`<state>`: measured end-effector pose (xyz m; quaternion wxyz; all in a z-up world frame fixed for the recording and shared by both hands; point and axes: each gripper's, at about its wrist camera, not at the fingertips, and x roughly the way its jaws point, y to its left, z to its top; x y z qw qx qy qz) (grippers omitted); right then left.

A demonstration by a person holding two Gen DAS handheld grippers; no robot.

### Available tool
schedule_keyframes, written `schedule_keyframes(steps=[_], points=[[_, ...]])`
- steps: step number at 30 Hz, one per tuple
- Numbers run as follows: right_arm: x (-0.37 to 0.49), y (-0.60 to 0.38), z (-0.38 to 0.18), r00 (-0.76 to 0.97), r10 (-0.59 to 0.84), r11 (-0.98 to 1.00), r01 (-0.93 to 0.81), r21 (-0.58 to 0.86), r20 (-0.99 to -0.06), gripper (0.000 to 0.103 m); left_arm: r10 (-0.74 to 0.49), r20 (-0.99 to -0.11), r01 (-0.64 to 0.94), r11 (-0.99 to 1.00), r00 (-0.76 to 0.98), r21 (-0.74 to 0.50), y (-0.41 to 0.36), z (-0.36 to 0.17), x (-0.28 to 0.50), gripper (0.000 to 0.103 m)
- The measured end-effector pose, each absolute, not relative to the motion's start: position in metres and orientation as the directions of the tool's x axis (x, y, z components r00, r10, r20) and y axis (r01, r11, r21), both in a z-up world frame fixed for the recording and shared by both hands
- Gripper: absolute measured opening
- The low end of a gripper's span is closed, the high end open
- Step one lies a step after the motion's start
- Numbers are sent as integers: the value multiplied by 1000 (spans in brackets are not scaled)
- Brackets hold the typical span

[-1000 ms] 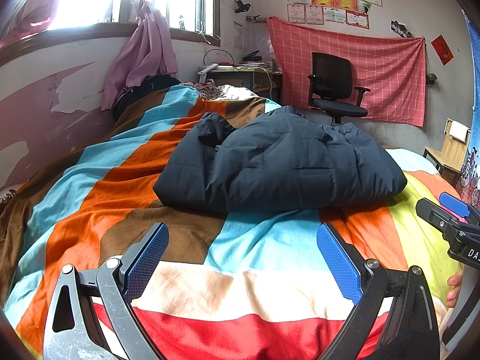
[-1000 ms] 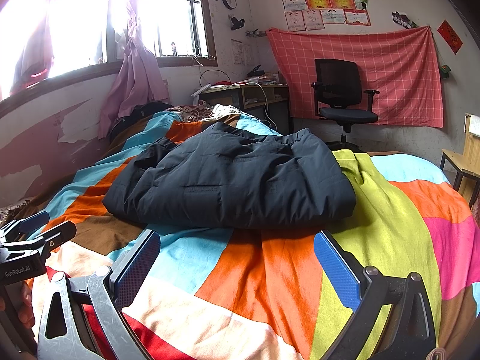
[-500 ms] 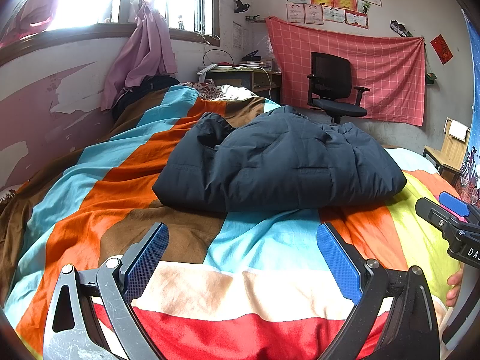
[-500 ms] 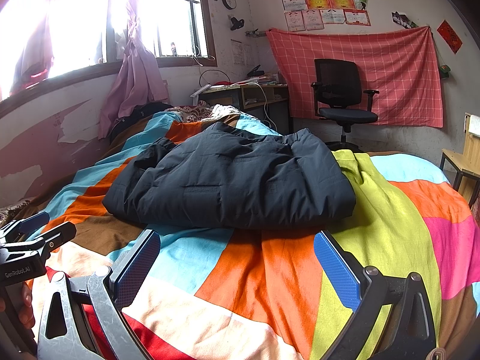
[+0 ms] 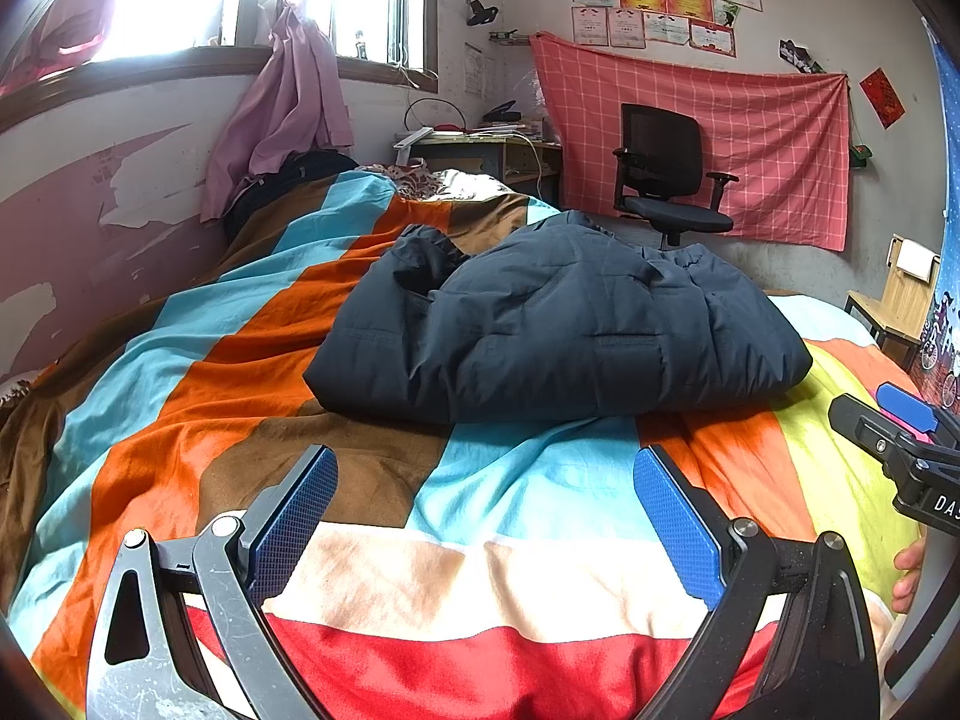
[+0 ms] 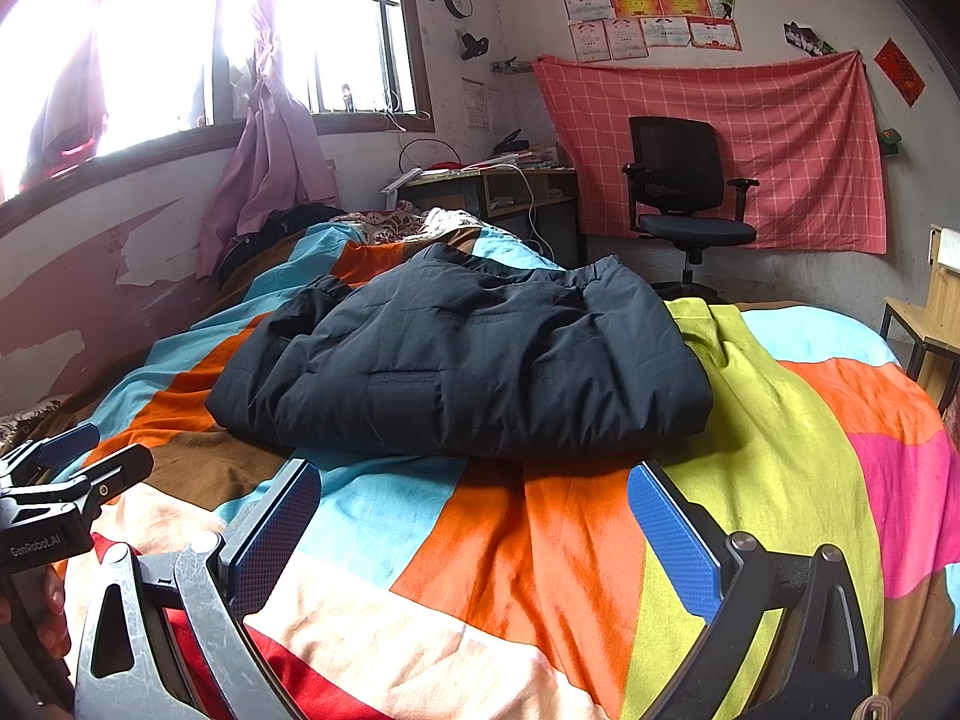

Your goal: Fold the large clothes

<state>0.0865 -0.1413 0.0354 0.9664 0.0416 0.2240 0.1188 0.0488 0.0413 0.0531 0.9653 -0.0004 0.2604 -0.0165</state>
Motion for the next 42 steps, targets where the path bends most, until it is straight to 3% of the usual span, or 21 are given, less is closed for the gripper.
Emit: schedule_keyframes(steps=[20, 26, 42], points=[[86, -142, 35, 871, 250, 968, -212, 136, -423, 103, -32, -503, 31, 999, 863, -9, 43, 54, 49, 97], [87, -140, 36, 872, 249, 968, -210, 136, -422, 103, -73, -514, 51, 997, 855, -57, 49, 55, 52, 97], [87, -140, 35, 872, 247, 968, -209, 136, -422, 103, -8, -508, 19, 1000, 862, 15, 42, 58, 49, 97]])
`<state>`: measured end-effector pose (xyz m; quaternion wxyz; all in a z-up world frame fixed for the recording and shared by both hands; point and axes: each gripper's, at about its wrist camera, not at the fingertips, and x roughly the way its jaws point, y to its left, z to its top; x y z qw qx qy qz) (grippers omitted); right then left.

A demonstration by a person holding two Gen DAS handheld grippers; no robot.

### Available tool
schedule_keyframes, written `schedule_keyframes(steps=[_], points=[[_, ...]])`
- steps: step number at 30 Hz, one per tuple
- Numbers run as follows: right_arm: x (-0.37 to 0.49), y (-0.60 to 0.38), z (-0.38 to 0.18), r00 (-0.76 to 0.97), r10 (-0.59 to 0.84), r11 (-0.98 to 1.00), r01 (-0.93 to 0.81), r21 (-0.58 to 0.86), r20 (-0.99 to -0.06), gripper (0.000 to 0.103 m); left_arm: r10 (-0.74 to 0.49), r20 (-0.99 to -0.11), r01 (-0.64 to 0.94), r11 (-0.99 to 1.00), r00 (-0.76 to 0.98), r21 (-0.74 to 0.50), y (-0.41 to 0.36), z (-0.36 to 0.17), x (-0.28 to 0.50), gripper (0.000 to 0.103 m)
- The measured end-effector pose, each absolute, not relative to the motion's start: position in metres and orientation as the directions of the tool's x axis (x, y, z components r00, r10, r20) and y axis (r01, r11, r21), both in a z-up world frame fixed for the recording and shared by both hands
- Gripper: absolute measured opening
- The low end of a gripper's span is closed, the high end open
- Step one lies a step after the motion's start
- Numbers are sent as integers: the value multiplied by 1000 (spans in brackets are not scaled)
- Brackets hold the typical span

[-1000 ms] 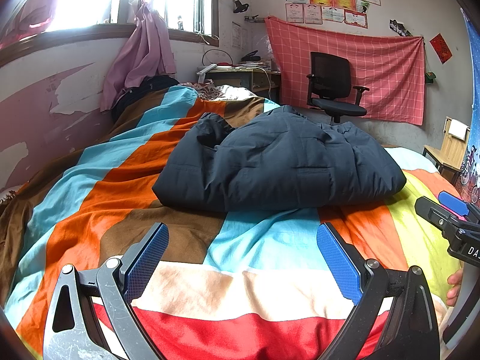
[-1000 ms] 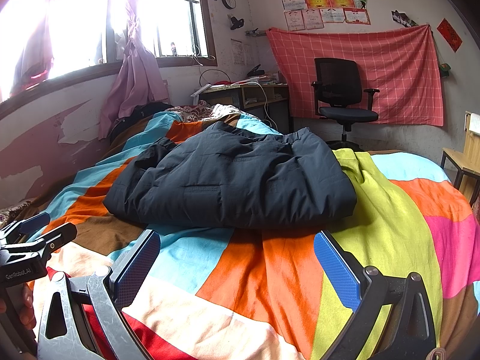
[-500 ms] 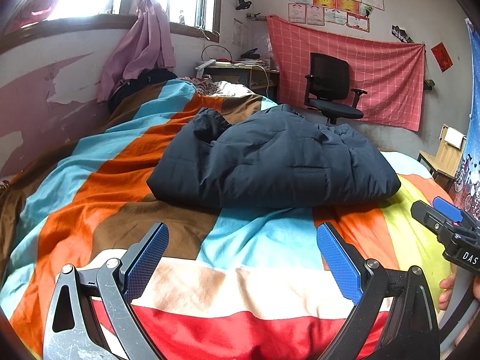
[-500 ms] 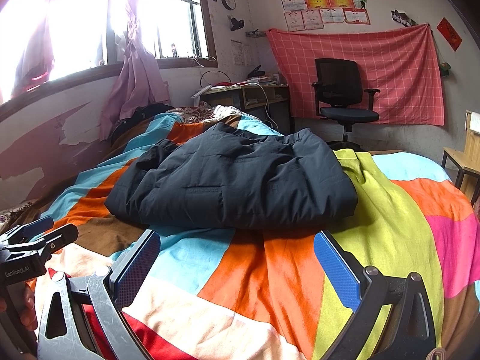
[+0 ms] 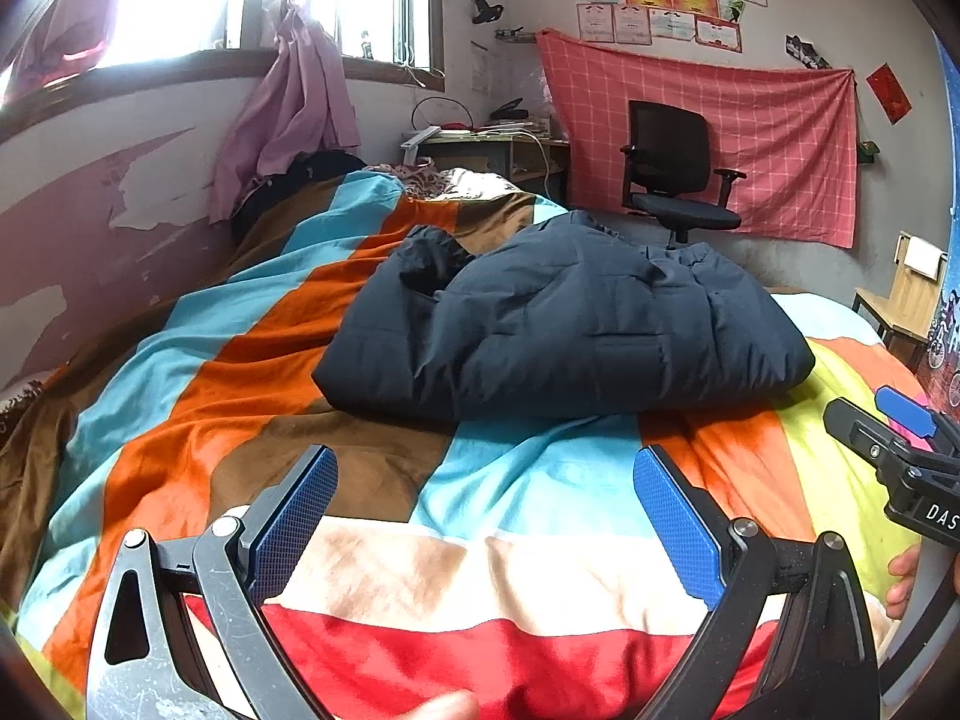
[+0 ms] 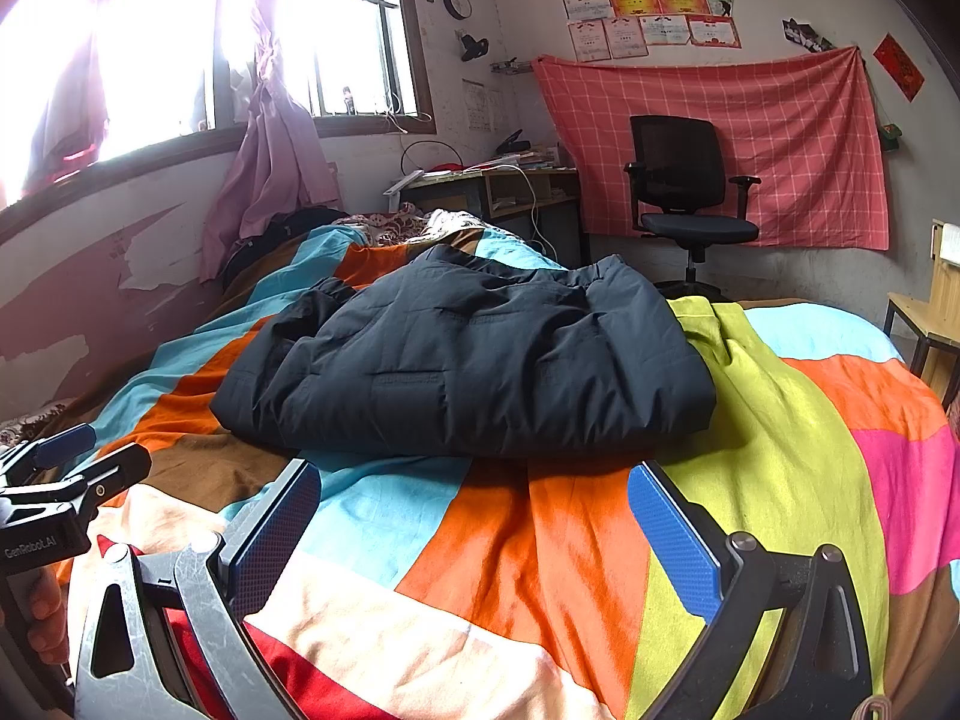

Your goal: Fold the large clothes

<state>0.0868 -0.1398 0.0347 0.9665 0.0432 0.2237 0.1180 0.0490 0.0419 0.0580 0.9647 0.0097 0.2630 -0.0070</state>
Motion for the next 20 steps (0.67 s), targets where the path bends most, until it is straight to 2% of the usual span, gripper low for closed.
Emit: schedule_keyframes(steps=[20], points=[[87, -139, 35, 872, 247, 968, -208, 137, -423, 103, 6, -501, 10, 1000, 866, 28, 45, 58, 49, 97]])
